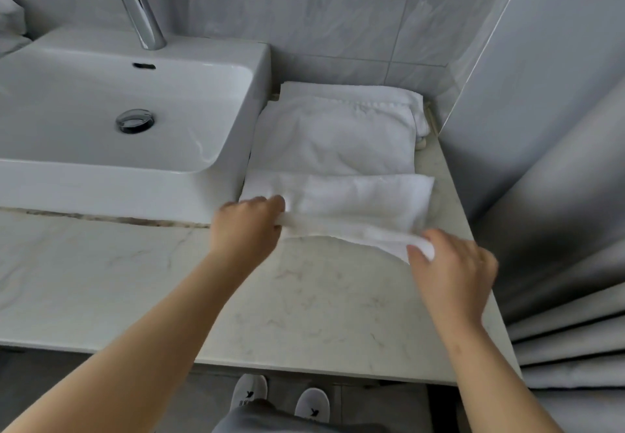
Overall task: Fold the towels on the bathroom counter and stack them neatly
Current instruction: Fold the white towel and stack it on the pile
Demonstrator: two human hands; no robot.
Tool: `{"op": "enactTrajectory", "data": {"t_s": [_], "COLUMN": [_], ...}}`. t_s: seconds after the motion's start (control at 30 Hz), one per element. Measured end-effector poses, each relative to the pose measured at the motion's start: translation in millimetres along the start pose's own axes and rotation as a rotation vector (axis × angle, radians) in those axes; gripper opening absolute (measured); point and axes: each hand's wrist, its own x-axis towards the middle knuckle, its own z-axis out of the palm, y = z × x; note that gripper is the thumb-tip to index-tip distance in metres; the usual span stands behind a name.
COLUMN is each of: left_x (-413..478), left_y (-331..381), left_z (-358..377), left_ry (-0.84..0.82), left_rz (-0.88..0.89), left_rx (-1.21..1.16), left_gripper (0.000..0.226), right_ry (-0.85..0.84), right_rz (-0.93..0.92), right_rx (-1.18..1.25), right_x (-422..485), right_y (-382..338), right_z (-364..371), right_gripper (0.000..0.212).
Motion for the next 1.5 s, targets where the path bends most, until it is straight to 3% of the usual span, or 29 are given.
{"op": "enactTrajectory", "data": {"t_s": [0.1, 0.2, 0.3, 0.43, 0.6, 0.8, 0.97, 1.13, 1.4, 1.5], "left_x": [12, 19, 22, 36, 44, 21, 9, -10, -55, -67], "left_y": [-13, -25, -24, -17, -15, -8, -11, -21, -45, -52], "left_z": [-4, -1, 2, 12, 38, 44, 30, 15, 7, -2], "left_ry": [0.095, -0.017, 0.002, 0.002, -0.227, -0.189, -0.193, -0.217, -0.614, -0.663], "left_rz": [-0.116, -0.255, -0.285, -0.248, -0.37, -0.459, -0.53, -0.499, -0.425, -0.396], "left_rx": [-0.02, -0.118, -0.362, -0.519, -0.502, -0.422, -0.468, -0.544, -0.479, -0.464], "left_gripper": [0.019, 0.018, 0.021, 0.023, 0.029, 0.035, 0.029, 0.025, 0.015, 0.016], "right_ry": [-0.022, -0.154, -0.153, -0.142, -0.375, -0.492, -0.433, -0.527, -0.992, -1.069], "right_rz": [0.129, 0.374, 0.402, 0.393, 0.532, 0.632, 0.643, 0.611, 0.467, 0.453], "right_rx": [0.031, 0.23, 0.422, 0.529, 0.475, 0.5, 0.613, 0.677, 0.53, 0.54], "right_x": [11, 17, 19, 37, 50, 35, 24, 7, -13, -13], "right_y": [11, 17, 13, 6, 15, 24, 24, 27, 42, 47], "right_z": [1, 4, 6, 15, 39, 33, 13, -10, -38, -48], "right_gripper": [0.024, 0.014, 0.015, 0.015, 0.019, 0.012, 0.006, 0.01, 0.016, 0.018]}}
